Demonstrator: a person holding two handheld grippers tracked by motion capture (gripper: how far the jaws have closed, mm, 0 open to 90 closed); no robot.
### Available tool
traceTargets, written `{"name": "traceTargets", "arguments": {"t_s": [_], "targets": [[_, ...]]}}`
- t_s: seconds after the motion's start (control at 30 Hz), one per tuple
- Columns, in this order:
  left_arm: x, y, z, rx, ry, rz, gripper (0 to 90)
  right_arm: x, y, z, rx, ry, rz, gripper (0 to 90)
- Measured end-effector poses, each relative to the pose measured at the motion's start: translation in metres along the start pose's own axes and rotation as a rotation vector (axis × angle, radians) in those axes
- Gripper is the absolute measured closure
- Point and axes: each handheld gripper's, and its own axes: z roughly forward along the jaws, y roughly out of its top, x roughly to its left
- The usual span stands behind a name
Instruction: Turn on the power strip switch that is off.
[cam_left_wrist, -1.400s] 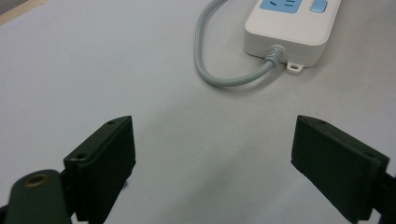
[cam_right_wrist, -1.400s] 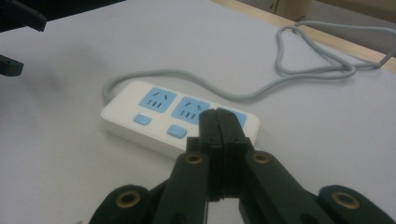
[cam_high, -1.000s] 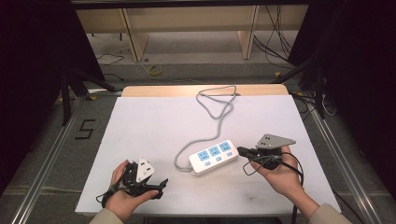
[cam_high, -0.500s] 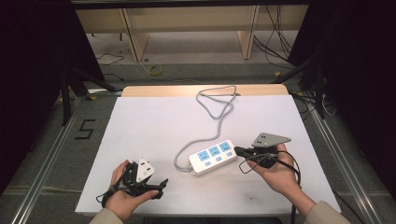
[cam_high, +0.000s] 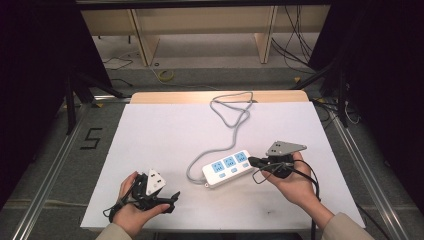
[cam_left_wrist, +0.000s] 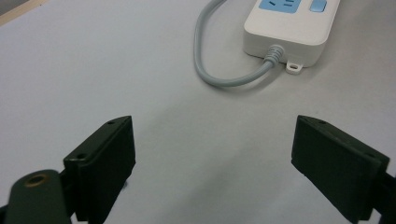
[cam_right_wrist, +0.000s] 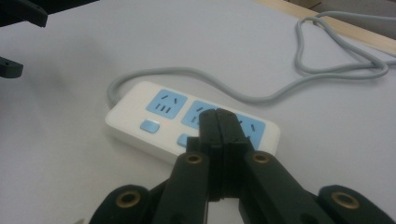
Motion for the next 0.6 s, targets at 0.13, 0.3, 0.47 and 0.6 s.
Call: {"name": "traceTargets", "arguments": {"t_s": [0.13,0.3,0.47,0.6], "targets": [[0.000,0.000,0.000,0.001,0.000,0.001,13.1,0.000,0.001,0.002,0.007,0.002,-0.006,90.0],[0.000,0.000,0.000,0.001,0.001,0.002,13.1,0.000,0.002,0.005,0.012,0.004,-0.005,90.0],[0.000,0.000,0.000,0.000,0.000,0.001,13.1,0.001,0.003,0.008,0.021,0.007,-0.003,90.0],[0.000,0.000,0.000,-0.001,0.000,0.002,13.1,0.002,0.004,0.011,0.027,0.012,-0.004,90.0]]}}
